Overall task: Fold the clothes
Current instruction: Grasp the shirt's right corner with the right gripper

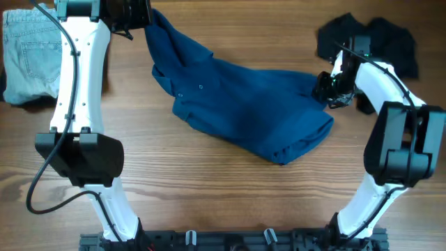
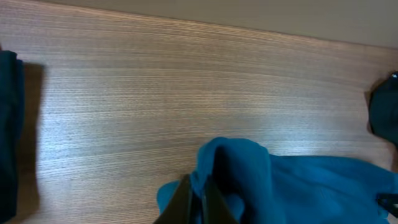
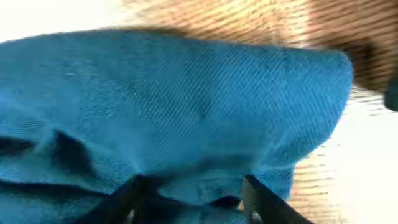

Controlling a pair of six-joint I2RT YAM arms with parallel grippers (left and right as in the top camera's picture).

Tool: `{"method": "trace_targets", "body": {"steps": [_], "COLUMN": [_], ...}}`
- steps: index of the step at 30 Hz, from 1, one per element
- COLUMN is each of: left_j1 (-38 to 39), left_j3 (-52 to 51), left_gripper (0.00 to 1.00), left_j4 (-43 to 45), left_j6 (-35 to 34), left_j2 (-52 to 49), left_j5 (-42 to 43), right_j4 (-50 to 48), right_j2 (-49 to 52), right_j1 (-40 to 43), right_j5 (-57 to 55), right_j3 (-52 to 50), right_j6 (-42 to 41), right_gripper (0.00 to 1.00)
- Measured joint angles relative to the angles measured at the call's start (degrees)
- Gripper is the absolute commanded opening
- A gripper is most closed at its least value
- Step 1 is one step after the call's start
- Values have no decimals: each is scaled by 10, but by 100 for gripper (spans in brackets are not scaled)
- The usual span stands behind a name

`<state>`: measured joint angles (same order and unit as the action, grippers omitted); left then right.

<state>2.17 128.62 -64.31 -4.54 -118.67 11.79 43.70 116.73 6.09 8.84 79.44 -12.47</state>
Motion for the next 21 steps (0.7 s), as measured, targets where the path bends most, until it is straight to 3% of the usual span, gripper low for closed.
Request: {"method": "trace_targets", "body": {"steps": [10, 17, 21], "left_j1": [0, 0, 0], "left_j3": [0, 0, 0], "left_gripper": [4, 4, 4], "left_j4": [0, 1, 16], "left_j6": [0, 0, 0], "left_j2": [0, 0, 0], "left_j5": [0, 0, 0], "right_j4": [5, 14, 81], "right_j2": [8, 8, 9], "right_j1": [-1, 0, 0], "right_j5": [-7, -6, -6], "right_j3": [3, 9, 88], "right_j6": [4, 2, 4], "right_gripper": [4, 4, 4]}}
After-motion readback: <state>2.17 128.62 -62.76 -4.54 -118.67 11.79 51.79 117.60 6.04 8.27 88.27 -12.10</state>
